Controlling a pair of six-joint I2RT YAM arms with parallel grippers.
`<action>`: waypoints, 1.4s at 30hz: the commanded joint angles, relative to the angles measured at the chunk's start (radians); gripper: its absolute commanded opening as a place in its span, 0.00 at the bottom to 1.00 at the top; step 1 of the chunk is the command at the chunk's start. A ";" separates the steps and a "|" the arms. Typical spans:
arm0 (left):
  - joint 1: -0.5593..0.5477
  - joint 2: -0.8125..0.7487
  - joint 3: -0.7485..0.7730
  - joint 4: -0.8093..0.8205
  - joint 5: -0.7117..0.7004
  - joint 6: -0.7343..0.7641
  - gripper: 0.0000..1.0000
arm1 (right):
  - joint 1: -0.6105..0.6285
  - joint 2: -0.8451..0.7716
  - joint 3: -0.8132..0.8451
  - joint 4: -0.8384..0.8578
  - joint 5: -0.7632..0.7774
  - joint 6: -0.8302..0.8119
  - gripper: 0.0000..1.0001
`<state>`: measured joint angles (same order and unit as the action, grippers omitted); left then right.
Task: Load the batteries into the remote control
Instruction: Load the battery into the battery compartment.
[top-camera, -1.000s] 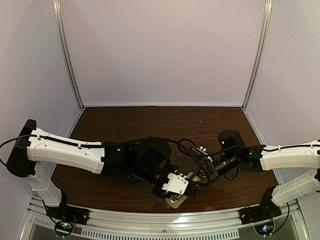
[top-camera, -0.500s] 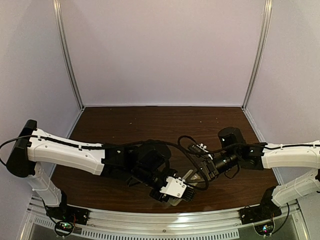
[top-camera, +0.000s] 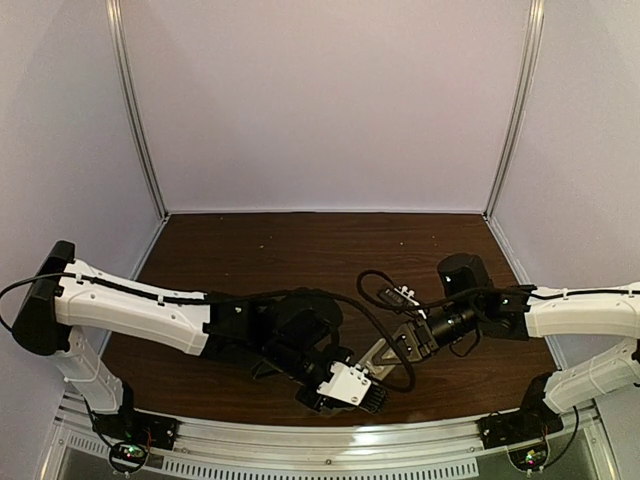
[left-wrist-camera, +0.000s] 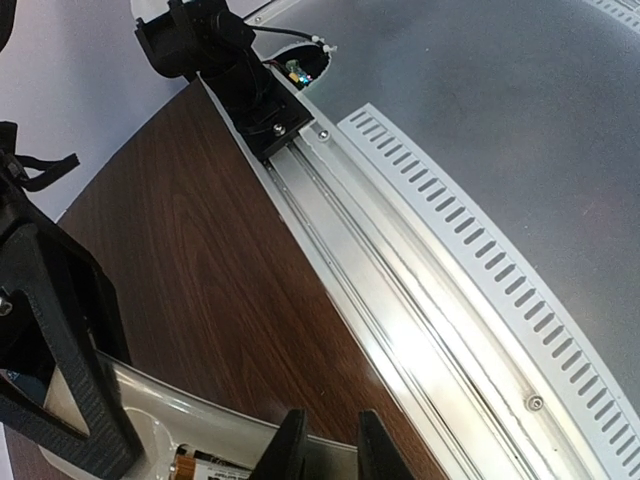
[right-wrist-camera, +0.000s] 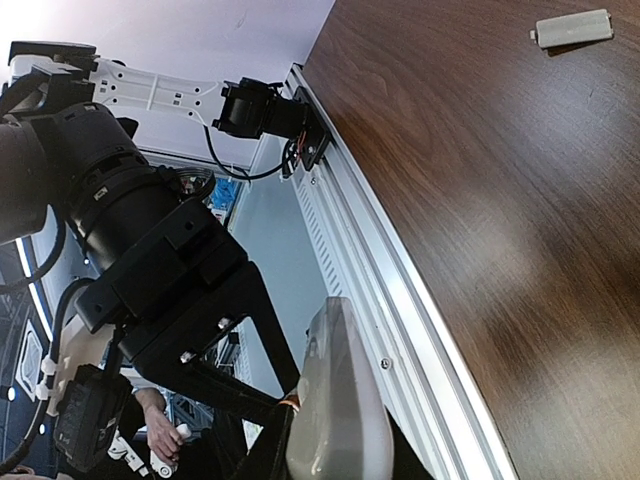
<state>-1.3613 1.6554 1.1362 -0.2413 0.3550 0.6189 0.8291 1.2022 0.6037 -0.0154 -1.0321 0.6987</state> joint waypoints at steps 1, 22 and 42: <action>-0.017 -0.030 0.044 -0.015 -0.054 0.007 0.20 | 0.005 0.014 0.023 -0.027 -0.016 -0.036 0.00; 0.018 -0.056 0.015 0.048 -0.098 0.017 0.22 | 0.040 0.014 0.042 -0.047 -0.007 -0.043 0.00; 0.019 -0.004 0.039 -0.011 -0.069 0.016 0.12 | 0.053 0.014 0.056 -0.057 -0.001 -0.052 0.00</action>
<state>-1.3479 1.6314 1.1542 -0.2310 0.2768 0.6300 0.8711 1.2240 0.6258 -0.0879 -1.0241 0.6586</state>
